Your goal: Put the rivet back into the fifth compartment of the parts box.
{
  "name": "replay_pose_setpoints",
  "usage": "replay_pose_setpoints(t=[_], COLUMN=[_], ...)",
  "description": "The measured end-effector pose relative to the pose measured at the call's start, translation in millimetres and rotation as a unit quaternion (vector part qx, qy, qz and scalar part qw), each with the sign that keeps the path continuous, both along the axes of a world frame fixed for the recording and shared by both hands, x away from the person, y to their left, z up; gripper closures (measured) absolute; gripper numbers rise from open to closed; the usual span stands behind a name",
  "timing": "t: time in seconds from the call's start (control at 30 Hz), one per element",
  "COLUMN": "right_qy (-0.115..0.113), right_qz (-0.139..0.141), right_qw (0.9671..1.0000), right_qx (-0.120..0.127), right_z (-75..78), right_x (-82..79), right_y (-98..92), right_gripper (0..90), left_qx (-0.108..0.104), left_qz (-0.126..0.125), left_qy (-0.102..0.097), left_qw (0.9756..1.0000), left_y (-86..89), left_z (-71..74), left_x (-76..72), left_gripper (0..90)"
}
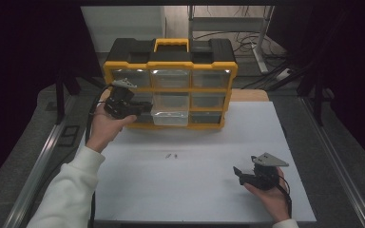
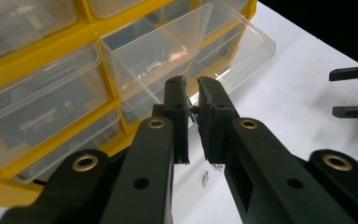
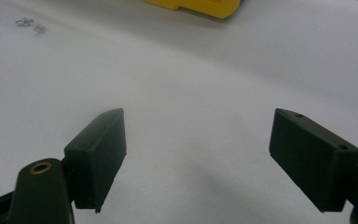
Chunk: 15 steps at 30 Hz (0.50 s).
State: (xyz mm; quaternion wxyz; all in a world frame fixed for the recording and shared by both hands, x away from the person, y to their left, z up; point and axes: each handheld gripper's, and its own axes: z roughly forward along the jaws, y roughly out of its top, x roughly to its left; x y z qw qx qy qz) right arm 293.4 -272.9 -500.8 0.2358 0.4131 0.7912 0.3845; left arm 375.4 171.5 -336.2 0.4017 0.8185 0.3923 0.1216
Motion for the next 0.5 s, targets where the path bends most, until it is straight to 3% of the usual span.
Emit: replay_pose_setpoints(t=[0.5], right_qy=[0.000], right_qz=[0.000], right_qw=[1.0000], right_qx=[0.001], right_z=[-0.2], right_x=[0.1], right_y=[-0.5], right_gripper=[19.5], left_qx=[0.011], left_qz=[-0.002], left_qy=[0.006], left_qw=[0.9999], left_y=[-21.5], left_z=[1.3], left_x=[17.3], left_gripper=[82.9])
